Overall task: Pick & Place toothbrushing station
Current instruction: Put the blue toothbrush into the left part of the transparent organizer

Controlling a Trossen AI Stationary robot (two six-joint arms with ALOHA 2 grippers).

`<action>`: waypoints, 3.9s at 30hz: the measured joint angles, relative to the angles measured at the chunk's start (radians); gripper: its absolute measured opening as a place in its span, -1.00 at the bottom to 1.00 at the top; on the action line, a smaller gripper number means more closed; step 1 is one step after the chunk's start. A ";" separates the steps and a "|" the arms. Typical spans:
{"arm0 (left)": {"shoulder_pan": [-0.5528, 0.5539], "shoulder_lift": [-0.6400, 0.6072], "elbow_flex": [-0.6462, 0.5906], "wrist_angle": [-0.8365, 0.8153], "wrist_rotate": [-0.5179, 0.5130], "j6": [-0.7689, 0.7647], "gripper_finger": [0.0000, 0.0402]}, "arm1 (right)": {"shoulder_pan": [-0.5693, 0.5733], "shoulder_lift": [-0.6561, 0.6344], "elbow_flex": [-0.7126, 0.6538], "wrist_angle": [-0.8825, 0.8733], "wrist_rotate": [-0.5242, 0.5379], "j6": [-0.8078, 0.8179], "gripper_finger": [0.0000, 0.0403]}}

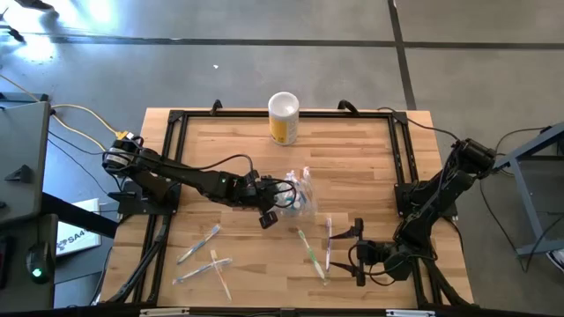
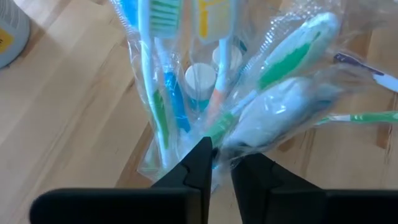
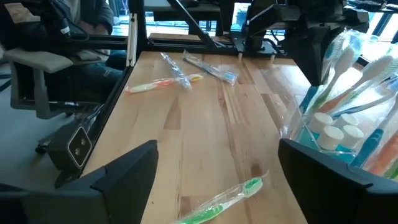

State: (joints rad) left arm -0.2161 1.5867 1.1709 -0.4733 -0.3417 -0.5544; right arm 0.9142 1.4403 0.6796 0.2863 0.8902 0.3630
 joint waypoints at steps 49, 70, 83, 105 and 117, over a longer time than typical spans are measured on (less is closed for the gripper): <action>-0.351 -0.010 0.290 -0.880 0.019 -0.367 -0.26 | -0.001 0.000 0.000 -0.008 -0.056 0.033 0.60; -0.406 -0.010 -0.076 -0.591 0.242 -0.658 -0.26 | -0.071 0.000 0.000 -0.036 -0.142 0.026 0.60; -0.406 -0.010 -0.126 -0.602 0.315 -0.805 -0.26 | -0.079 0.000 0.000 -0.047 -0.144 0.026 0.60; -0.406 -0.011 -0.314 -0.393 0.358 -0.847 -0.26 | -0.079 0.000 0.000 -0.047 -0.188 0.037 0.60; -0.406 -0.002 -0.392 -0.322 0.371 -0.872 -0.46 | -0.079 0.000 0.000 -0.047 -0.187 0.037 0.60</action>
State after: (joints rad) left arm -0.6216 1.5843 0.7788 -0.7957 0.0298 -1.4267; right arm 0.8352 1.4406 0.6793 0.2394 0.7033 0.4004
